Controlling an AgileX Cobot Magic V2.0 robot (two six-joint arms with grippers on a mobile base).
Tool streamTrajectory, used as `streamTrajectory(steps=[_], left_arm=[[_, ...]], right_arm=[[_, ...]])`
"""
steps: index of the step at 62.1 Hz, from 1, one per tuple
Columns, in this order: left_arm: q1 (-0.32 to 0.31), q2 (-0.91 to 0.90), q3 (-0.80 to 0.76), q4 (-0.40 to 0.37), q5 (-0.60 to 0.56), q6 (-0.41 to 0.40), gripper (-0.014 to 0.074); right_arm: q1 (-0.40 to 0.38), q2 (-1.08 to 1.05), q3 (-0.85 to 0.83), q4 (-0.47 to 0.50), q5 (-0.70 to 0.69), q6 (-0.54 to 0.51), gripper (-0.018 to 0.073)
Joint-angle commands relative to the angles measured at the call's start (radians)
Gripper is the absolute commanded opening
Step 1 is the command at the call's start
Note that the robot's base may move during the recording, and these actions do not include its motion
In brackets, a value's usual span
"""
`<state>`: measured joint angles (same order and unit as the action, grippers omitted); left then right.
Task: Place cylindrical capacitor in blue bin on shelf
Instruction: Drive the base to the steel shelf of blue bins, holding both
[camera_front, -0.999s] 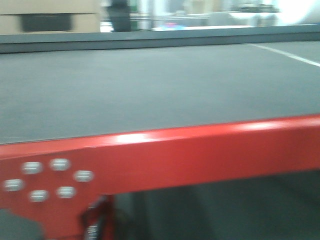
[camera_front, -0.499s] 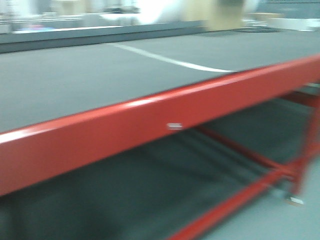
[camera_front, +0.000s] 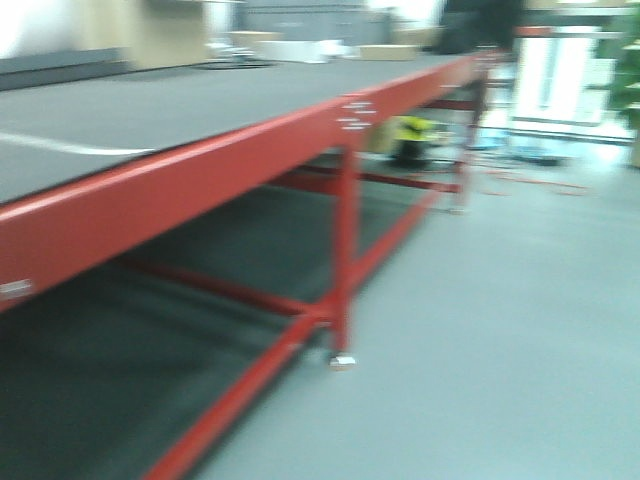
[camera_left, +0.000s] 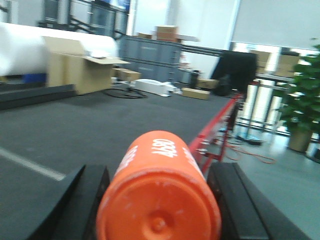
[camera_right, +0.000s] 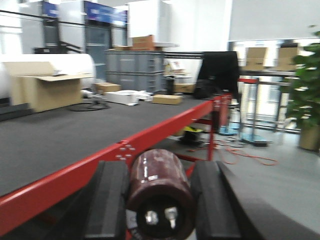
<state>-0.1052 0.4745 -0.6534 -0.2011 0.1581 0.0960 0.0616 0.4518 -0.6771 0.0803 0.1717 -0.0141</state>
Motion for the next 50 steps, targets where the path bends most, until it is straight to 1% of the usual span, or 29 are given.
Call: streamTrajectory(steps=[1,50], left_arm=[[0.002,-0.003,0.003,-0.007,-0.024,0.002,-0.0111],[0.002,-0.003,0.003,-0.007,-0.024,0.002,-0.0111]], right_arm=[[0.000,-0.006,0.002,-0.006,-0.031,-0.004,-0.0164],[0.000,-0.006,0.002,-0.006,-0.031,-0.004,-0.0164]])
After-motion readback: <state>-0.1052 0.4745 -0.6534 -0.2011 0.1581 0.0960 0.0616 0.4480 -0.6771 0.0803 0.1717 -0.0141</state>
